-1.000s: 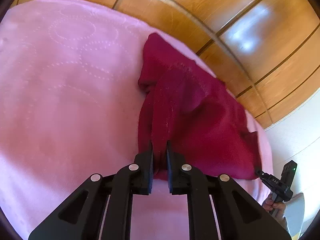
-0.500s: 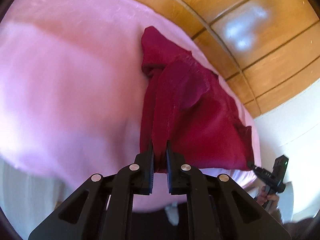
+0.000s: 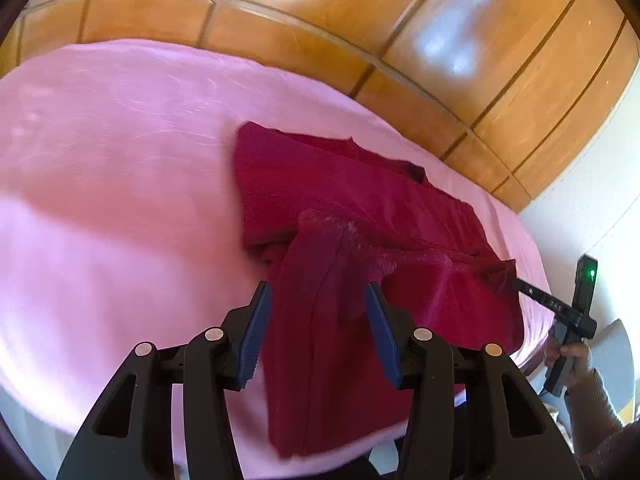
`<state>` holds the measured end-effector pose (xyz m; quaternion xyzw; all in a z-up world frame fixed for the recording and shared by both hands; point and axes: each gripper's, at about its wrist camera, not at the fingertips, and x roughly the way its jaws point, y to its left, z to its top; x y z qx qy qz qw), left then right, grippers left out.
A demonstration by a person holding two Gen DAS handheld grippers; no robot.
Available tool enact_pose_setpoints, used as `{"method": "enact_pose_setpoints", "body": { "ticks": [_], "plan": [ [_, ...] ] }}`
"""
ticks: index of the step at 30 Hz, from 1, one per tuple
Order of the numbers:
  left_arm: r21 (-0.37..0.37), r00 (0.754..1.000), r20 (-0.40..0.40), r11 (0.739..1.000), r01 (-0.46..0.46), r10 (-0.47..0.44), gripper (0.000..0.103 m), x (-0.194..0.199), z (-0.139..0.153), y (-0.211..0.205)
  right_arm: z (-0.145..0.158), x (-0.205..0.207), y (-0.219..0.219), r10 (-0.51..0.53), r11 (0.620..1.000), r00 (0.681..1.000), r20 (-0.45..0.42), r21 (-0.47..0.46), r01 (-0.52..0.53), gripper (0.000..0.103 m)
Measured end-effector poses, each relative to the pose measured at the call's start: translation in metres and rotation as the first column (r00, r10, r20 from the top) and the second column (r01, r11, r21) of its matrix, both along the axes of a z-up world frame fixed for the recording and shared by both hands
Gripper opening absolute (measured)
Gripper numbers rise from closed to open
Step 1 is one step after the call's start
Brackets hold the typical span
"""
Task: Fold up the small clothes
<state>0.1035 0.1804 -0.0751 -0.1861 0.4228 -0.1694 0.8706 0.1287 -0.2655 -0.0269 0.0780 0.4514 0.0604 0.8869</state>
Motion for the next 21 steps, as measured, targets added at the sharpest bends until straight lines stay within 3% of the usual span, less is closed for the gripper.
{"method": "enact_pose_setpoints", "body": {
  "ticks": [2,4,6,7,11,14,16,17,18,20,21],
  "plan": [
    [0.010,1.000,-0.015,1.000,0.023,-0.023,0.047,0.012,-0.005,-0.005,-0.006,0.012,0.005,0.008,1.000,1.000,-0.007,-0.017,-0.008,0.051],
    [0.004,0.999,-0.026,1.000,0.029,-0.029,0.046,0.021,-0.011,-0.008,-0.011,0.019,0.010,0.015,1.000,1.000,-0.021,-0.024,-0.015,0.036],
    [0.007,0.999,-0.006,0.999,0.031,-0.031,0.009,0.022,-0.009,-0.009,-0.013,0.019,0.013,0.017,0.999,1.000,-0.022,-0.042,-0.018,0.014],
    [0.021,1.000,0.011,1.000,0.020,-0.020,0.007,0.021,-0.006,-0.009,-0.012,0.017,0.011,0.011,0.999,1.000,-0.021,-0.041,-0.012,0.009],
    [0.015,0.999,0.035,0.999,-0.040,0.039,0.005,0.012,-0.005,0.000,0.003,0.004,0.001,-0.001,1.000,1.000,0.012,0.021,0.001,0.007],
    [-0.024,0.999,0.011,0.998,-0.052,0.052,0.006,0.008,-0.013,0.008,0.006,0.002,0.001,0.001,1.000,1.000,0.014,0.014,-0.001,0.007],
    [-0.053,0.999,-0.008,0.997,-0.051,0.050,0.024,0.010,-0.019,0.010,-0.002,0.006,0.003,0.003,1.000,1.000,-0.004,0.012,-0.003,0.007],
    [-0.067,0.998,-0.019,0.996,-0.055,0.054,0.050,0.011,-0.020,0.011,-0.005,0.008,0.003,0.001,1.000,1.000,-0.014,0.017,-0.001,0.008],
    [-0.095,0.998,-0.024,0.993,-0.066,0.064,0.066,0.011,-0.021,0.013,-0.009,0.011,0.004,-0.003,1.000,1.000,-0.023,0.027,0.004,0.012],
    [-0.112,0.998,-0.022,0.992,-0.060,0.058,0.066,0.013,-0.021,0.012,-0.015,0.015,0.003,-0.014,0.999,0.999,-0.034,0.044,0.015,0.022],
    [-0.092,0.999,-0.019,0.994,-0.050,0.048,0.065,0.016,-0.020,0.009,-0.019,0.017,0.003,-0.018,0.999,0.999,-0.042,0.049,0.020,0.035]
  ]
}}
